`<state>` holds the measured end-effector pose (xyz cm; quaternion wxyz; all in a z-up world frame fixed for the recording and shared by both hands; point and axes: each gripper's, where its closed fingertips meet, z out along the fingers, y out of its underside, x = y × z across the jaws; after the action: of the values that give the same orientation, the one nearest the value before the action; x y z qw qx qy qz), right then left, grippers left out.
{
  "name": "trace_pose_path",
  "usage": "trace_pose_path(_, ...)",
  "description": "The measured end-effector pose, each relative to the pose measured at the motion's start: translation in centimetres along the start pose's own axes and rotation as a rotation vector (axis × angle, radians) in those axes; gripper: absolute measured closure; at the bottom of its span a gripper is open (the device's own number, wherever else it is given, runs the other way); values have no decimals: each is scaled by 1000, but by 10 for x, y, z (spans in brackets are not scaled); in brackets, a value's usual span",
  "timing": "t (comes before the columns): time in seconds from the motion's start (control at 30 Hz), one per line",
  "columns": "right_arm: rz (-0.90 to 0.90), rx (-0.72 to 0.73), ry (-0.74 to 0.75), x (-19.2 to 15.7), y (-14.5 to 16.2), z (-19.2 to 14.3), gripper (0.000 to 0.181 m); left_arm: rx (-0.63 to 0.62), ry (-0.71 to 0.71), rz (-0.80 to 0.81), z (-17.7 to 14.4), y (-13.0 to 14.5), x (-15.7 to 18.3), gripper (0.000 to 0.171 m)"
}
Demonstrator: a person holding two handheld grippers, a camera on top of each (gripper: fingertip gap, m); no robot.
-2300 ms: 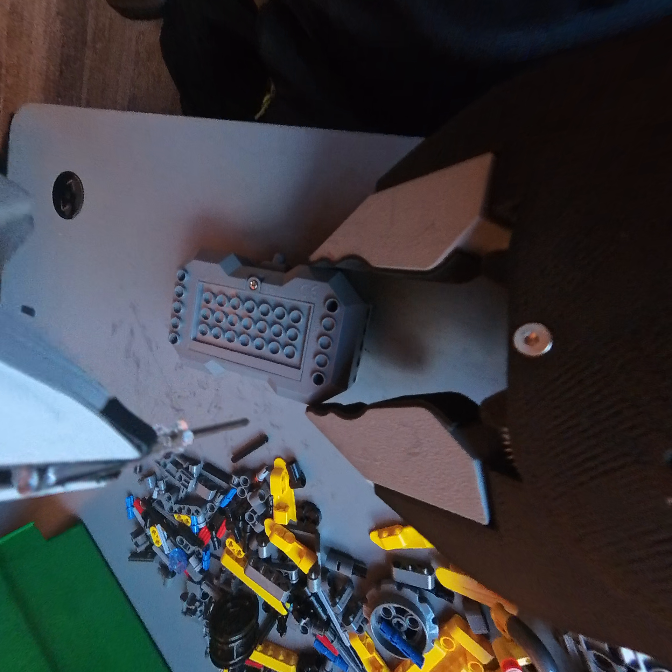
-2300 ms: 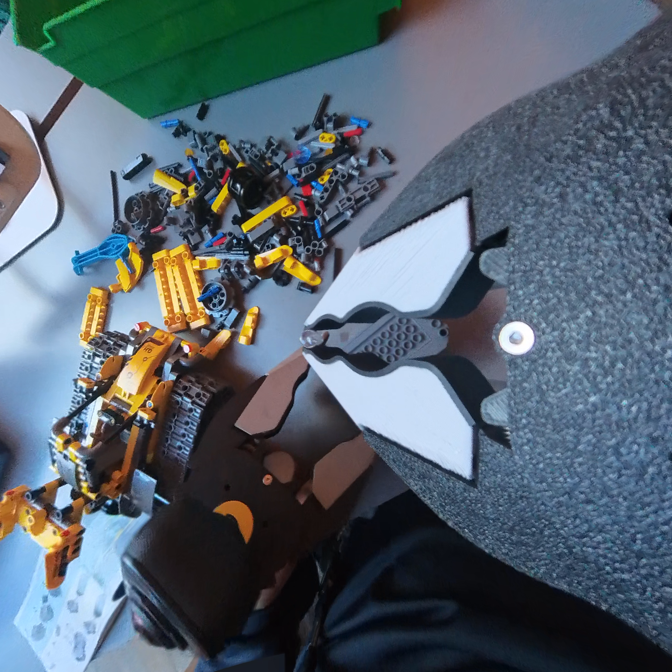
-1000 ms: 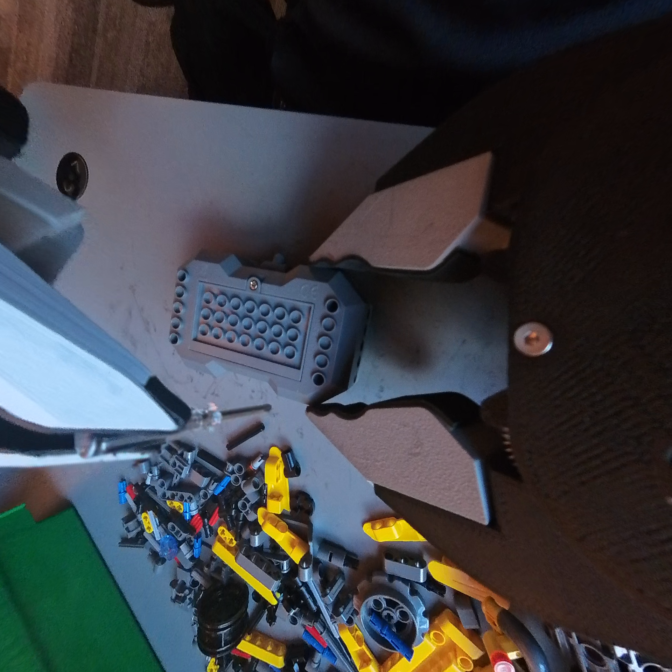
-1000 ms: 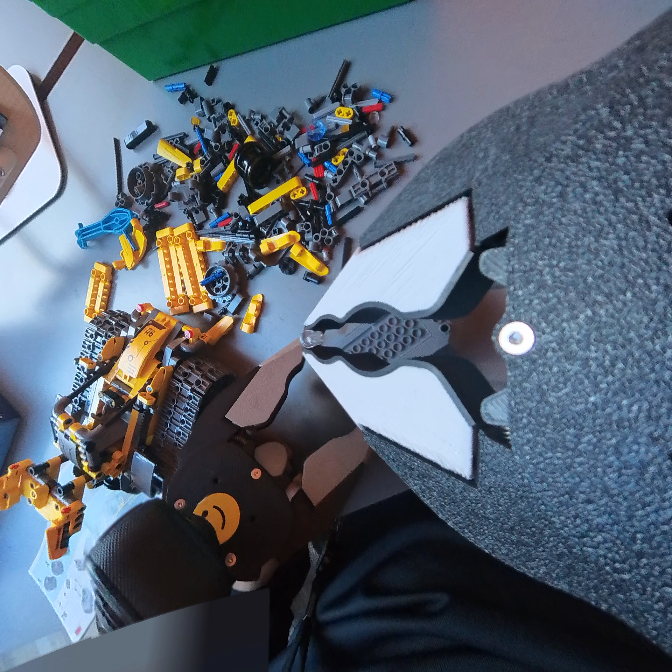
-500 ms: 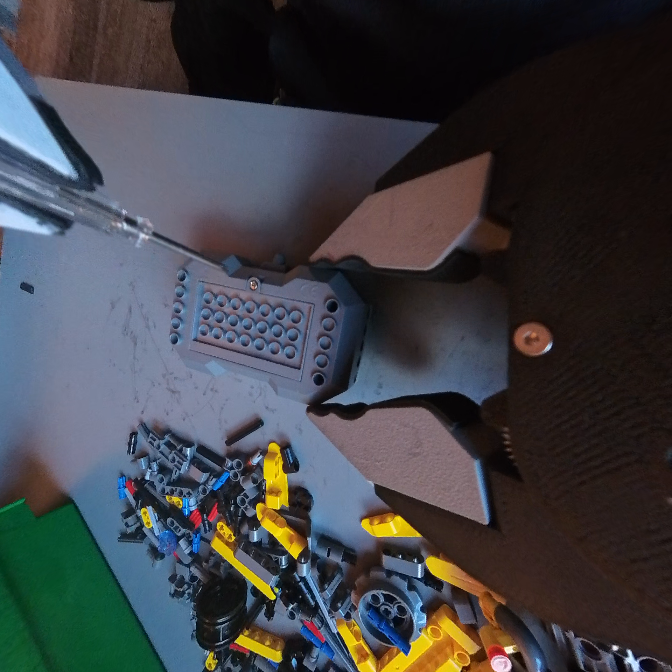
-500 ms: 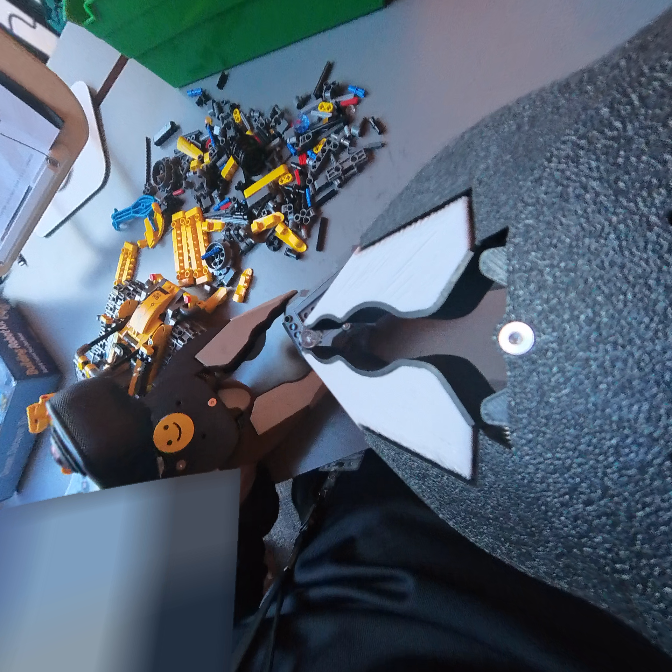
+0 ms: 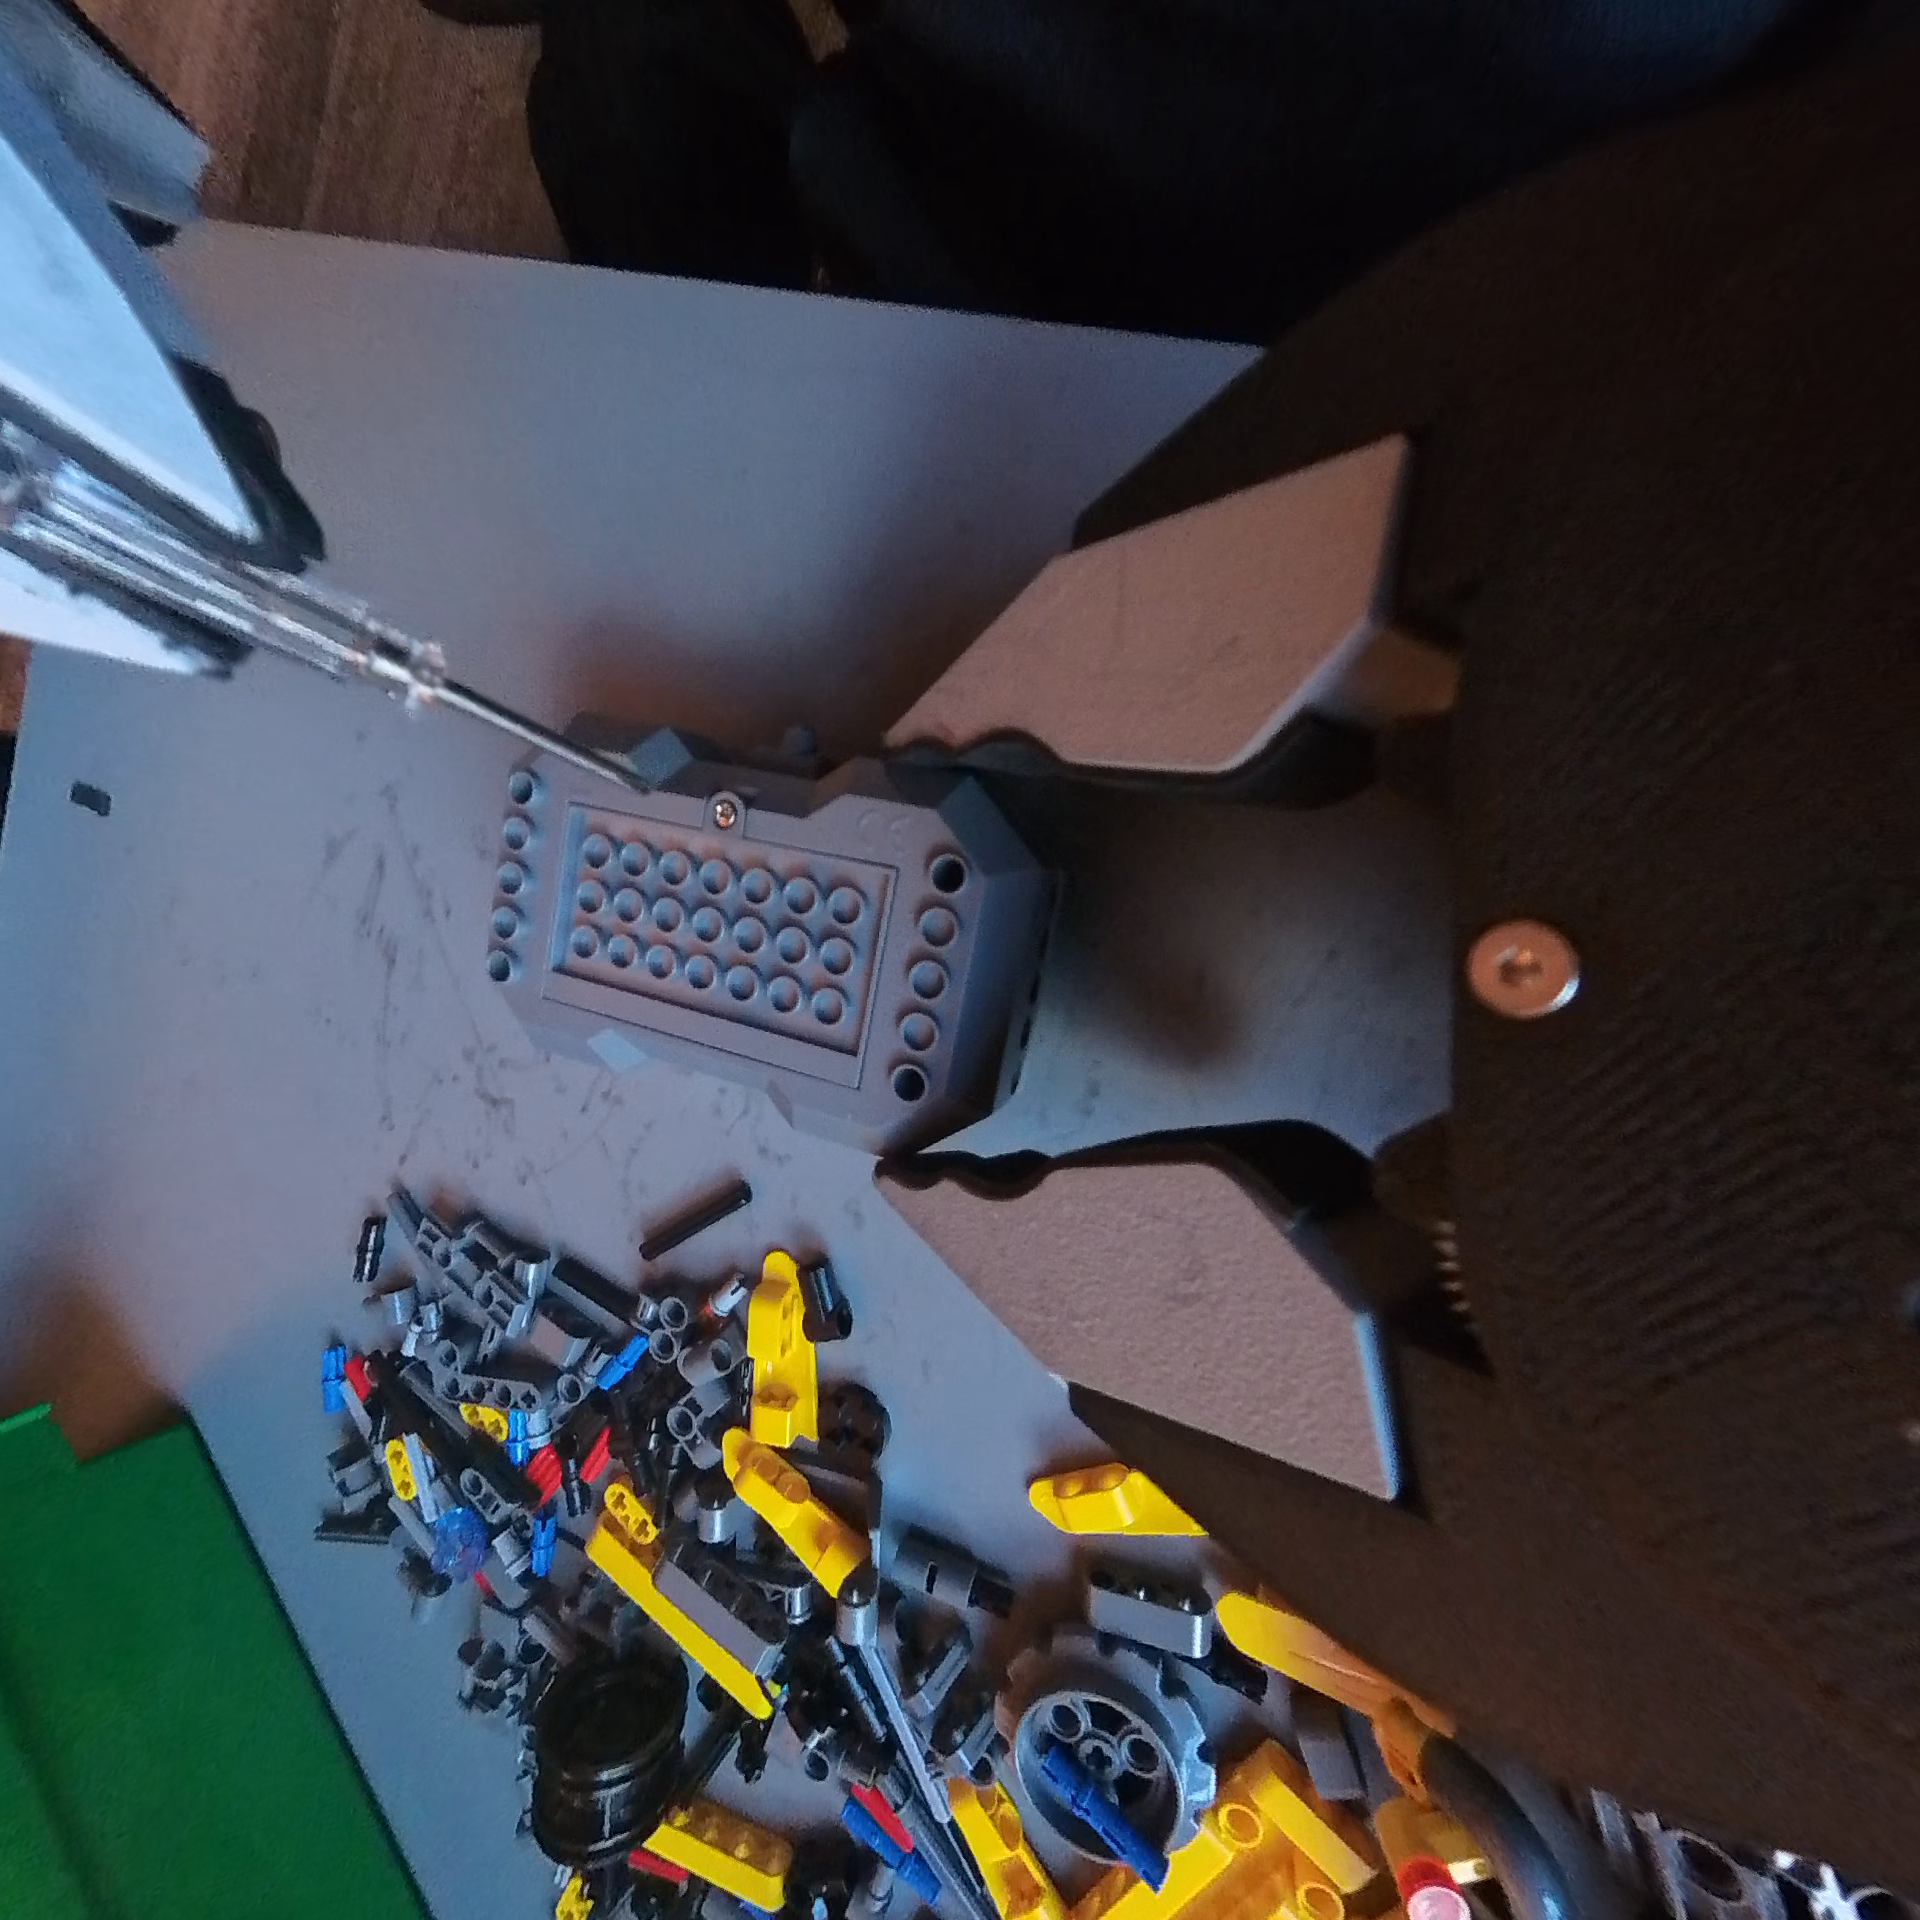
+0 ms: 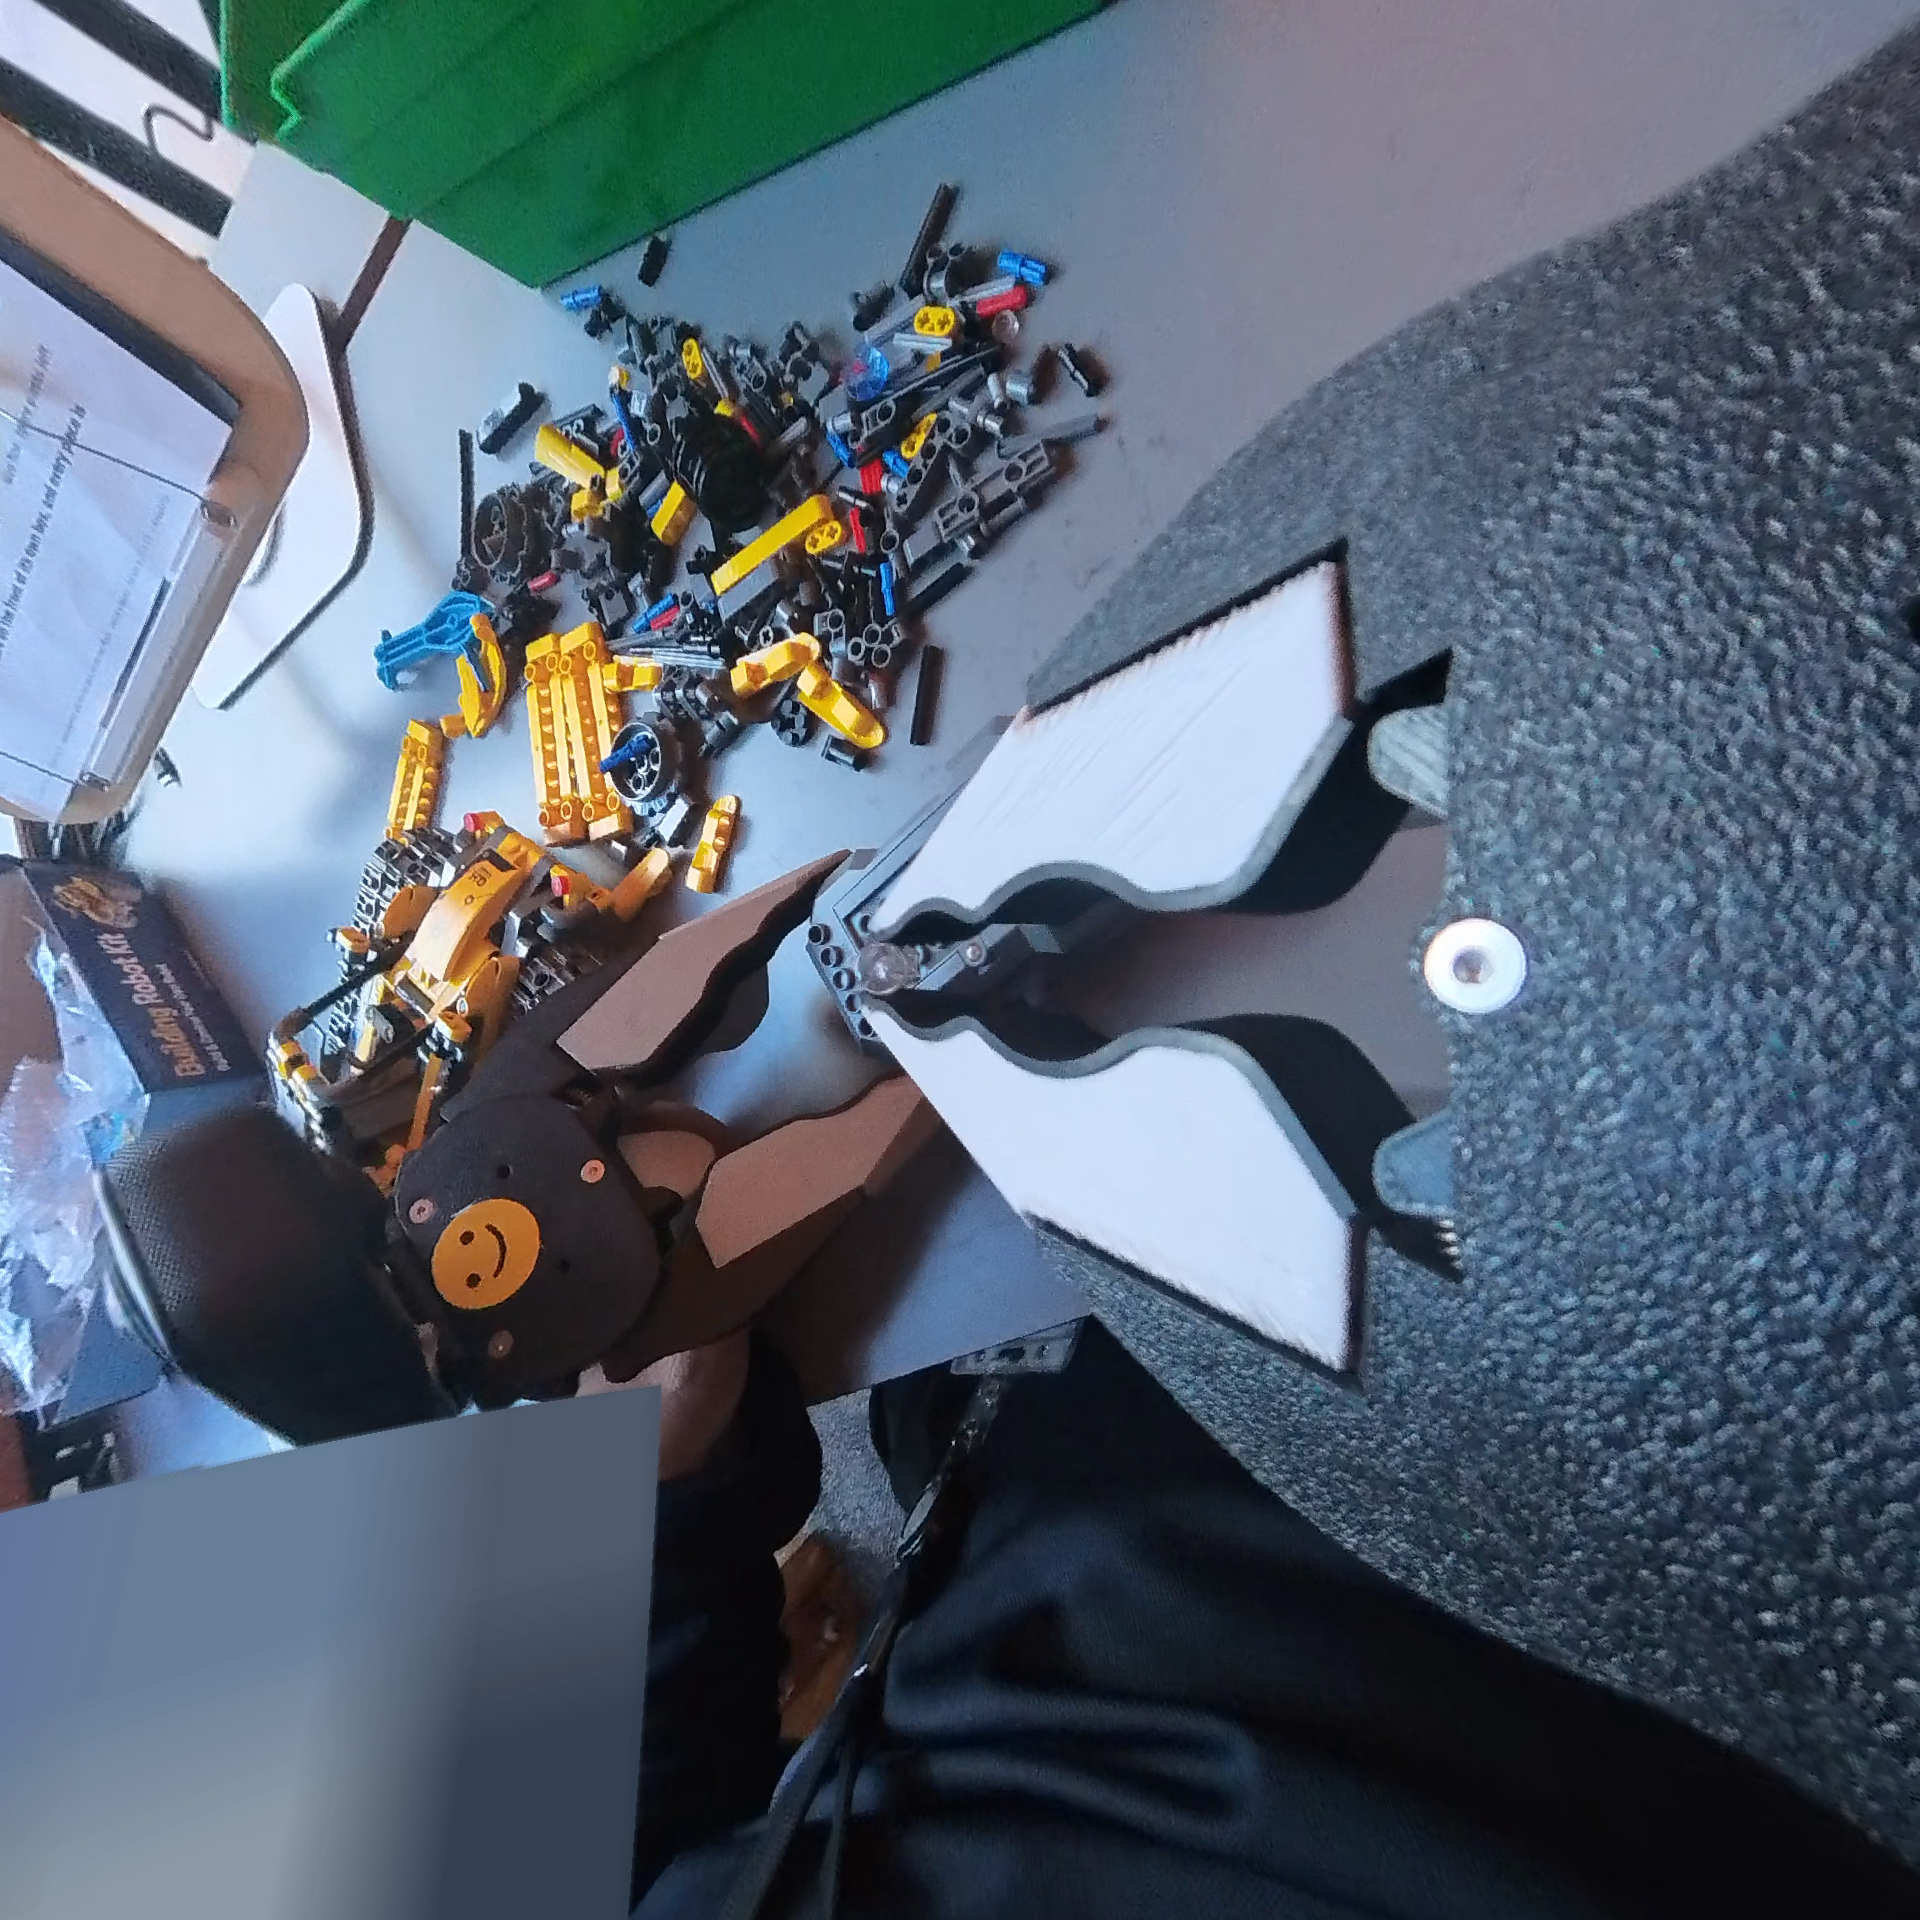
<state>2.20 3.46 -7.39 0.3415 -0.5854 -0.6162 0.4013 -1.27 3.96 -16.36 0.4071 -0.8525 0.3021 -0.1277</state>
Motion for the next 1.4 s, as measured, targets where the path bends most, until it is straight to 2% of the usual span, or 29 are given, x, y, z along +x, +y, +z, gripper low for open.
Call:
trace_pose_path(0.33,-39,-61,47,5,16,1,173,0,1,-1,1,-1,-1,101)
trace_pose_path(0.7,11,-24,74,12,15,1,174,-1,5,-8,2,-1,-1,101)
trace_pose_path(0.9,54,40,7,2,9,-2,174,-10,-1,-9,2,0,-2,101)
trace_pose_path(1.0,44,35,18,1,12,-3,174,-47,-3,1,6,4,-1,99)
trace_pose_path(1.23,19,50,18,-6,16,-10,173,-49,-39,69,6,4,1,99)
trace_pose_path(1.4,19,6,44,-4,25,-15,173,-47,9,62,6,5,6,100)
